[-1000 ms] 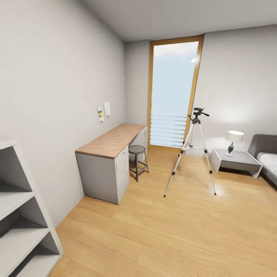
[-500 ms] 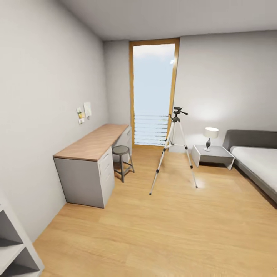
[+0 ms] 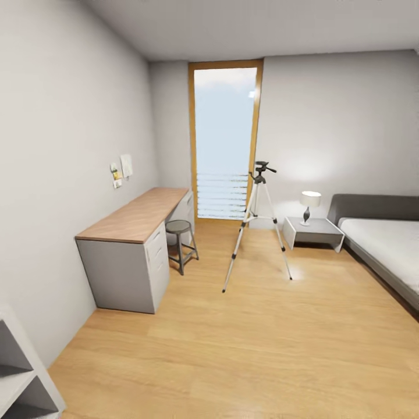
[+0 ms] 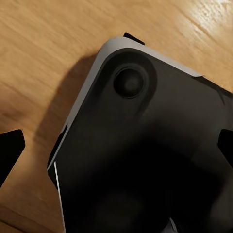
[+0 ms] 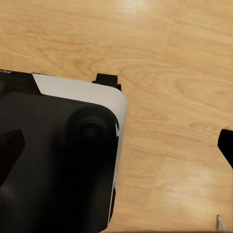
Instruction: Attach the digital camera to the camera tripod in the bedroom.
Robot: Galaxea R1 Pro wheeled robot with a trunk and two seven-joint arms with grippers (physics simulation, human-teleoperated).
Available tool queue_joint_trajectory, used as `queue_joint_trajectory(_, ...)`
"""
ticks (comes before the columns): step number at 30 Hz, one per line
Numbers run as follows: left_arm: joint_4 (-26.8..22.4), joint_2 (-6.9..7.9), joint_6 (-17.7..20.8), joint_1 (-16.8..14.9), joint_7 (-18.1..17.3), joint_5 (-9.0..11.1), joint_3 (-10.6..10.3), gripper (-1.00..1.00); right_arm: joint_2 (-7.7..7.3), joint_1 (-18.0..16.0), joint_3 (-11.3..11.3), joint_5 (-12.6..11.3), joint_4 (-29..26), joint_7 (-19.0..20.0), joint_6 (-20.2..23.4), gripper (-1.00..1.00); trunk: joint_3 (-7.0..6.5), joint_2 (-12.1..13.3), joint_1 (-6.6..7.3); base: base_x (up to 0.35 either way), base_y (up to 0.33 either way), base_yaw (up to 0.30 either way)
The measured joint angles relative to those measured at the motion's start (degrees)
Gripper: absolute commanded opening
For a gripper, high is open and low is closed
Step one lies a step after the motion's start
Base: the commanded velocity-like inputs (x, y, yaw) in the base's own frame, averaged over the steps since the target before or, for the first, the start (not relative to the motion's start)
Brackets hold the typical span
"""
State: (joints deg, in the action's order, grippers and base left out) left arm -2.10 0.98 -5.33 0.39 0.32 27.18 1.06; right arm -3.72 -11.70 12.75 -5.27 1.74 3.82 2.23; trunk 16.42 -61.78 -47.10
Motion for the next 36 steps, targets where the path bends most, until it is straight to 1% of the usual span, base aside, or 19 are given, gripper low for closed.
queue_joint_trajectory(7, 0.02, -0.09, 0.04, 0.00, 0.00, 0.00, -0.02, 1.00, -0.03, 0.00, 0.09, 0.02, -0.01, 0.01, 0.00, 1.00, 0.00, 0.00, 0.01, -0.133, 0.274, -0.003)
queue_joint_trajectory(19, 0.02, -0.16, 0.08, -0.02, 0.00, -0.06, -0.08, 1.00, -0.02, 0.00, 0.12, 0.02, 0.00, 0.00, 0.00, 1.00, 0.00, 0.00, 0.02, -0.017, 0.301, 0.000)
queue_joint_trajectory(25, -0.04, -0.18, 0.09, 0.00, 0.04, -0.23, -0.08, 1.00, 0.02, 0.00, 0.06, -0.08, 0.01, -0.01, -0.08, 1.00, 0.00, -0.01, 0.02, -0.001, 0.089, 0.000)
queue_joint_trajectory(36, -0.06, -0.19, 0.10, 0.01, 0.07, -0.23, -0.08, 1.00, 0.07, -0.01, -0.03, -0.25, 0.01, -0.04, -0.83, 1.00, 0.00, -0.01, 0.02, 0.000, 0.014, -0.015)
